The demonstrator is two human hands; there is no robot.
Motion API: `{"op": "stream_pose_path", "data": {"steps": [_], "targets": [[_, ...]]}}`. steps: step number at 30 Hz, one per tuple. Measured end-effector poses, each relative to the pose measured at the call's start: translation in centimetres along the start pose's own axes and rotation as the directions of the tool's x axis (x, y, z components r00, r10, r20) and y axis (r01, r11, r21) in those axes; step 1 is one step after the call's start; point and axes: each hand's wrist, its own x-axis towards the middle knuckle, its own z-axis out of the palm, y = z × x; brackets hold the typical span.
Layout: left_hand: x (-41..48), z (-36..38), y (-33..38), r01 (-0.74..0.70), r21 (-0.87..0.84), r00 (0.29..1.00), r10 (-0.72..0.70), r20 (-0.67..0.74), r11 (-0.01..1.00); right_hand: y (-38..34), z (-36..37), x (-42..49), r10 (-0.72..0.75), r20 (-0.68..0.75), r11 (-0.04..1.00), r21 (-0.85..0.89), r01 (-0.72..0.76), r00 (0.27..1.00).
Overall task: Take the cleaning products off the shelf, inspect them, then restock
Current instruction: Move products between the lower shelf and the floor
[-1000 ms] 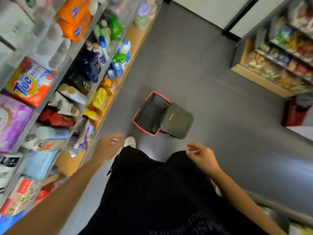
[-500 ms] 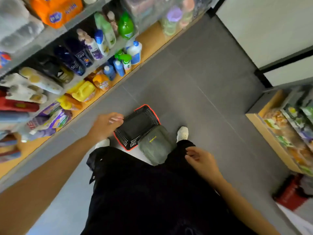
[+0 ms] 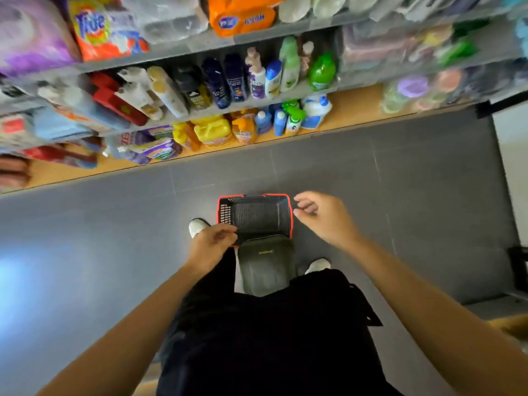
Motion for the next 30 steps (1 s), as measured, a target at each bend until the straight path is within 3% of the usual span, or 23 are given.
{"op": "stream_pose_path", "data": {"steps": [5,10,15,20,24,27,30], "targets": [[6.7,-1.5,-1.0,-0.004,-0.028,0.998,0.006,0.057,1.0,-2.0,3.2,10.3,-0.017,-0.01,0.998,-0.054,0.017,1.0],[18.0,-0.9,-1.8,-0.043,0.028,0.999,0.042,0.021,0.999,1.2,7.8,24.7,-0.033,0.054,0.994,-0.106,0.038,0.998],[29.3,2.7,-6.7,-0.106,0.055,0.994,0.107,-0.016,0.993,6.2,13.7,41.5,-0.229,0.066,0.948,-0.211,0.238,0.971],[38.1,5.2,-12.2,-0.18,0.056,0.982,0.182,-0.047,0.982,10.2,20.9,53.2,-0.501,0.035,0.803,-0.355,0.479,0.865],[43.8,4.3,-14.2,-0.249,0.187,0.963,0.264,-0.06,0.95,12.6,23.4,57.0,-0.703,-0.067,0.629,-0.521,0.576,0.708],[46.8,3.3,-14.3,-0.264,0.248,0.947,0.3,-0.119,0.932,13.6,23.2,57.5,-0.777,-0.053,0.557,-0.522,0.646,0.627],[48.1,3.7,-13.5,-0.301,0.267,0.899,0.366,-0.239,0.915,13.7,23.4,56.5,-0.782,-0.077,0.568,-0.499,0.655,0.619]]}}
